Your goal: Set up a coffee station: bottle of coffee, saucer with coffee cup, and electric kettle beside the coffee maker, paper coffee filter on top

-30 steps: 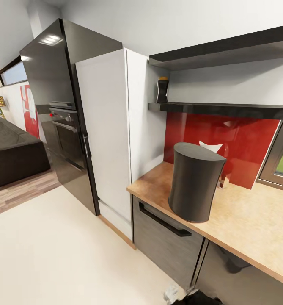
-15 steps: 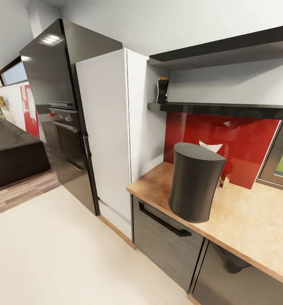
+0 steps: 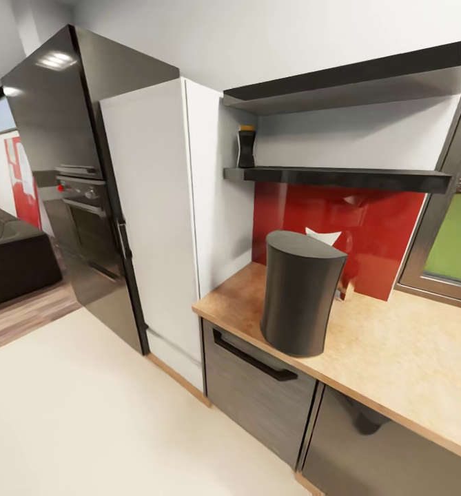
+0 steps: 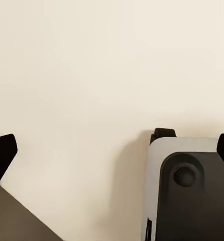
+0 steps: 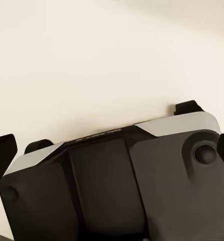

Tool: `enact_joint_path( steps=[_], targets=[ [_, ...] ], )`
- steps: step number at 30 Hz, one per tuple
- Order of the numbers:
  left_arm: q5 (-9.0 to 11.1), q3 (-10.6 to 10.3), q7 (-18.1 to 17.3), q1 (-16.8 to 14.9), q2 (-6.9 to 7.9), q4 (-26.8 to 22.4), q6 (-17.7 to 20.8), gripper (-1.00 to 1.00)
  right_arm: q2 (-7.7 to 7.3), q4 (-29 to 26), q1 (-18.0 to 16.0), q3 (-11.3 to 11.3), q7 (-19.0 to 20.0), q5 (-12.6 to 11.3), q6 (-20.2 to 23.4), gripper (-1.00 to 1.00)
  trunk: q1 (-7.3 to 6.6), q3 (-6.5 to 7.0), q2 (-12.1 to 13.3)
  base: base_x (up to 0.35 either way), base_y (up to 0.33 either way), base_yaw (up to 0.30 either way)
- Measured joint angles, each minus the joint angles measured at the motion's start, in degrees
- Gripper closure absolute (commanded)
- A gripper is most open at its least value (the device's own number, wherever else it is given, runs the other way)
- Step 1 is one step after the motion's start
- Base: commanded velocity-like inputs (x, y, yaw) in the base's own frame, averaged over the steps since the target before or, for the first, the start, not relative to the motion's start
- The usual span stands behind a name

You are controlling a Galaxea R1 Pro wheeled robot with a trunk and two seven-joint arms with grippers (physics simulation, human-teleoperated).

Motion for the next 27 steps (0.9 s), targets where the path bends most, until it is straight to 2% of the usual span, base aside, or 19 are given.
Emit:
enact_joint_path(
  steps=[8, 27],
  targets=[
    [-0.02, 0.33, 0.08, -0.02, 0.00, 0.00, -0.02, -1.00, -1.11, 0.00, 0.01, -0.05, 0.18, -0.11, 0.00, -1.00, 0.00, 0.00, 0.00, 0.000, 0.000, -0.264],
    [-0.03, 0.21, 0.08, -0.02, 0.18, -0.09, 0.00, -1.00, -1.20, -0.06, 0.01, 0.00, 0.26, -0.15, 0.00, -1.00, 0.00, 0.00, 0.00, 0.000, 0.000, -0.252]
  ],
)
